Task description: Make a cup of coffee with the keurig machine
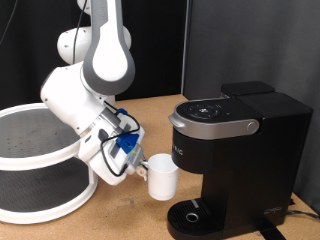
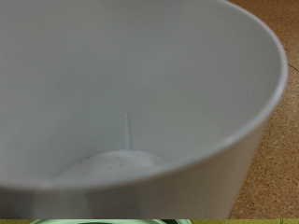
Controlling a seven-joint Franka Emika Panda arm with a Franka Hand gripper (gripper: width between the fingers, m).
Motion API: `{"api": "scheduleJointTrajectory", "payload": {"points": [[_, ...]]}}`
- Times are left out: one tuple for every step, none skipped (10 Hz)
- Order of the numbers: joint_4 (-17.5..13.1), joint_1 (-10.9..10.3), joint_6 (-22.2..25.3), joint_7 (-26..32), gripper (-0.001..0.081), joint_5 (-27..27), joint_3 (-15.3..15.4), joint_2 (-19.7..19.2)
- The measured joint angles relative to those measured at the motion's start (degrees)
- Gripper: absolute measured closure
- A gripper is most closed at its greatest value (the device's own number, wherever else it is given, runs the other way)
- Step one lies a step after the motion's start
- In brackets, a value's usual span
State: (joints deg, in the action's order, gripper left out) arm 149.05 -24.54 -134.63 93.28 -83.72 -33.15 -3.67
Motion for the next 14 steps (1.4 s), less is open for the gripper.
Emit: {"api": "scheduleJointTrajectory", "payload": {"points": [[-0.5, 0.0, 0.0, 0.4, 0.0733, -1.4, 0.8, -0.9], [-0.9, 0.0, 0.0, 0.7, 0.0733, -2.9, 1.6, -1.6], [-1.5, 0.0, 0.1, 0.9, 0.0733, -4.1, 2.3, -2.4], [-2.1, 0.0, 0.1, 1.1, 0.0733, -5.1, 3.0, -3.1], [-2.8, 0.0, 0.1, 1.4, 0.0733, -6.4, 3.7, -4.0], [-3.5, -0.1, 0.1, 2.1, 0.0733, -7.7, 4.4, -4.8], [-4.2, 0.0, 0.1, 2.8, 0.0733, -9.0, 5.1, -5.7], [-4.9, -0.1, 0.1, 3.8, 0.0733, -10.2, 5.7, -6.6], [-5.4, 0.0, 0.1, 5.0, 0.0733, -11.4, 6.2, -7.6], [-6.0, 0.0, 0.4, 6.3, 0.0733, -12.7, 6.7, -8.6], [-6.5, 0.0, 1.2, 7.6, 0.0733, -14.0, 7.1, -9.5], [-7.0, 0.0, 1.8, 8.3, 0.0733, -15.0, 7.5, -10.5], [-7.5, 0.0, 1.9, 8.7, 0.0733, -15.8, 7.9, -11.4], [-7.9, 0.0, 1.9, 8.9, 0.0733, -16.4, 8.3, -12.2]]}}
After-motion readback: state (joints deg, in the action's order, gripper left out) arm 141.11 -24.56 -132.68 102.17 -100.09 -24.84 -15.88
